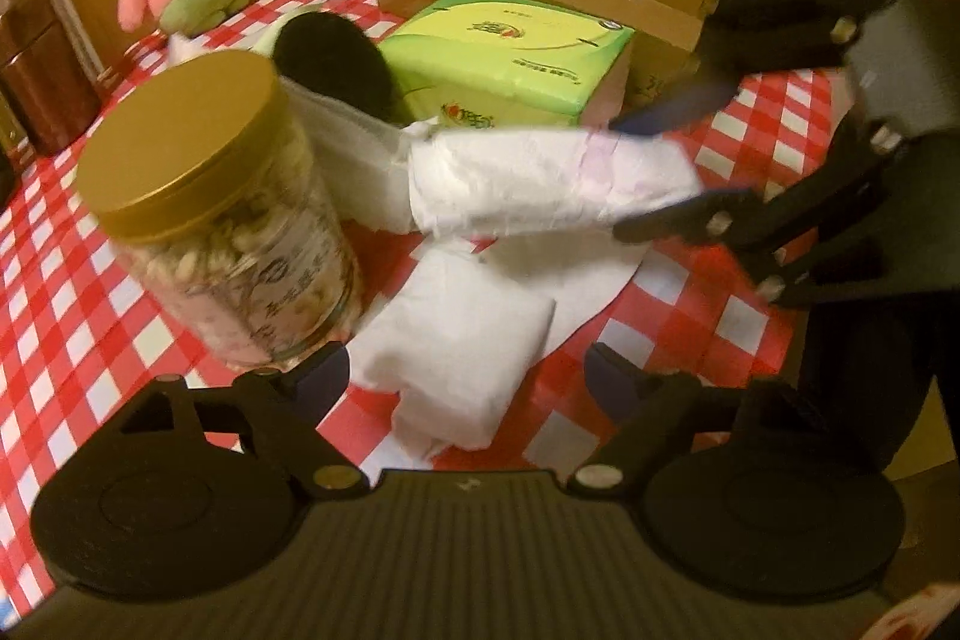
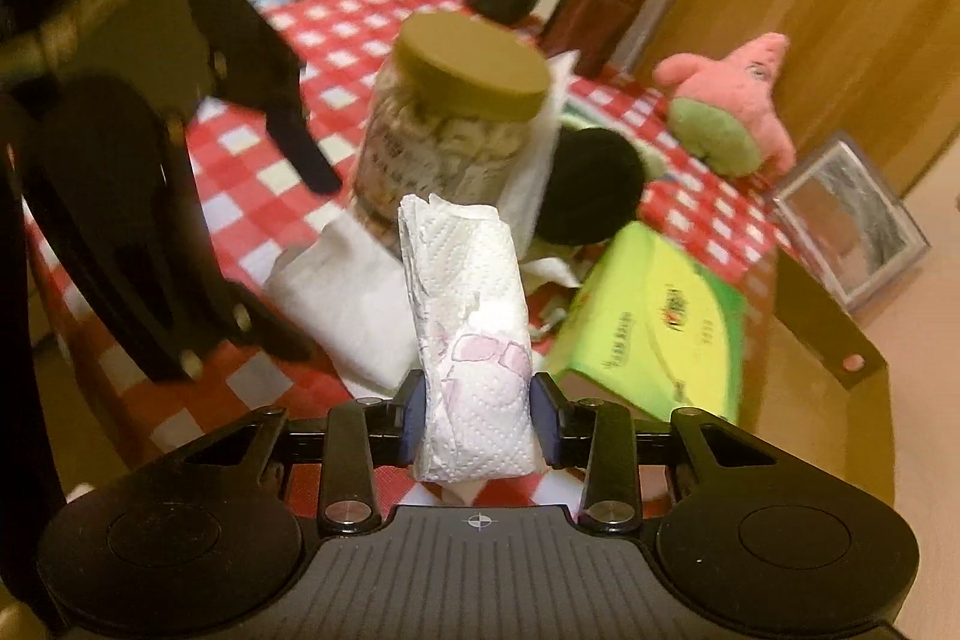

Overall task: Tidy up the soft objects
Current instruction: 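Grasp the white folded pad with the right gripper, then grasp the white tissue with the left gripper while the right gripper holds the pad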

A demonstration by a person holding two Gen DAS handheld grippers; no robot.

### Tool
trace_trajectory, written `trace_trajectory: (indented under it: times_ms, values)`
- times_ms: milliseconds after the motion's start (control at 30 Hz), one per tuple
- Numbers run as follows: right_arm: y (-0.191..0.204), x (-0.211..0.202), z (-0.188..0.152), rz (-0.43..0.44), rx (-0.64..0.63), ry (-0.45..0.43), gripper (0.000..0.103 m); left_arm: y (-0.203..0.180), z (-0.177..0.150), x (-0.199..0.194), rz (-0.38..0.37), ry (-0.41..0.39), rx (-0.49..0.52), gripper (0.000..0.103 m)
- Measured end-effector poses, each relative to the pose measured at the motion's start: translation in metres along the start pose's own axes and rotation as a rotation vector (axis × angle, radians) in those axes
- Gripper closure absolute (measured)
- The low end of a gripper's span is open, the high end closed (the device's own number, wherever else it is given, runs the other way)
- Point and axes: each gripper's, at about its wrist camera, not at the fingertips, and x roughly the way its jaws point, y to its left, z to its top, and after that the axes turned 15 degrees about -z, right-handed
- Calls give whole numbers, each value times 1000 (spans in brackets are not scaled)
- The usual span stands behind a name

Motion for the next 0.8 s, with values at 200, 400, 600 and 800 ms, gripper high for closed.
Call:
trace_trajectory:
  times_ms: [200, 400, 600, 800]
  values:
    - [-21, -19, -5, -37, 85, 6, 66, -9, 7, 27, 23, 39, 59, 28]
    - [-44, -26, -13, -69, 178, 24, 66, -10, 14, 55, 6, 72, 31, 33]
    - [-52, -29, -19, -81, 209, 31, 66, 0, 17, 62, 47, 40, -118, 58]
    - [-61, -28, -22, -83, 247, 33, 66, 9, 16, 58, 63, 14, -216, 89]
